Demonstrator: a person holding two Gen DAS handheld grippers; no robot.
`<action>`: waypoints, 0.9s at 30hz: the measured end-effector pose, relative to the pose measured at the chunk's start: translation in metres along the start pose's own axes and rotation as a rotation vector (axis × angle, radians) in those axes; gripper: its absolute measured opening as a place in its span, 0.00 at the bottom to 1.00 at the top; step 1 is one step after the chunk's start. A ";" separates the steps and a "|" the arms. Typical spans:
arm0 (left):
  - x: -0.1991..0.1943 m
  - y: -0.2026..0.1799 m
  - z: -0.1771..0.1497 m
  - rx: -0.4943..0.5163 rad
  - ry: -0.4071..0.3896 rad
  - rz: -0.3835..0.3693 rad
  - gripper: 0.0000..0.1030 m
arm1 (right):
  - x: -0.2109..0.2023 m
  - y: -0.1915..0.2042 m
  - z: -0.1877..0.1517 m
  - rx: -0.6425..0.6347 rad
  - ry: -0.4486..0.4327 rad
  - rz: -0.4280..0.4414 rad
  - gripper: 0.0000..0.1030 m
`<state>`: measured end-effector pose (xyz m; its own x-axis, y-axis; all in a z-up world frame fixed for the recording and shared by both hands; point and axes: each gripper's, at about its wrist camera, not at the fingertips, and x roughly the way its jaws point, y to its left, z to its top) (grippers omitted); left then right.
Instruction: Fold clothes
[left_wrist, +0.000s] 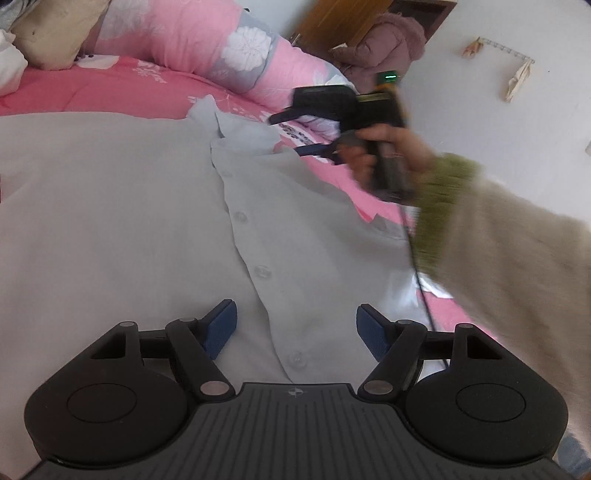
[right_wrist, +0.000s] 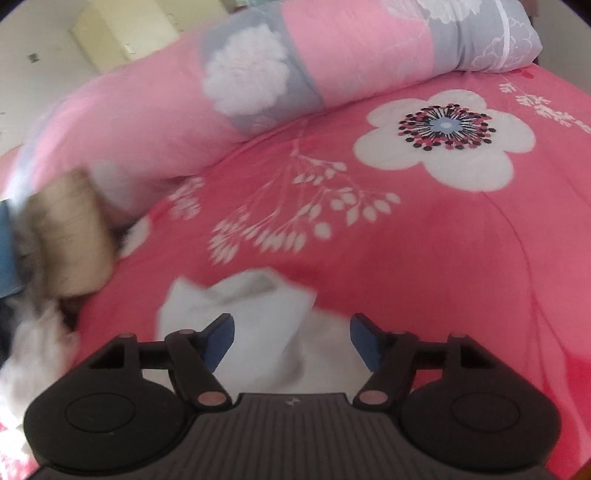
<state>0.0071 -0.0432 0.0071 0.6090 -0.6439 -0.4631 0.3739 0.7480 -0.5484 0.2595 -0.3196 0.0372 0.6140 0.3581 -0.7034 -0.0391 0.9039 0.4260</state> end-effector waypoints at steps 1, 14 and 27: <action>0.000 0.002 0.000 -0.009 -0.001 -0.008 0.70 | 0.012 -0.001 0.004 0.009 0.004 -0.010 0.70; 0.000 0.001 -0.005 -0.036 -0.012 -0.037 0.70 | 0.048 -0.013 0.026 0.215 0.072 0.050 0.50; -0.001 0.005 -0.006 -0.044 -0.012 -0.048 0.70 | 0.017 0.135 -0.085 -1.066 -0.224 -0.310 0.08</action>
<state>0.0046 -0.0400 0.0009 0.5999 -0.6764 -0.4273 0.3715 0.7085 -0.5999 0.1977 -0.1715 0.0351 0.8374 0.1307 -0.5308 -0.4466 0.7236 -0.5263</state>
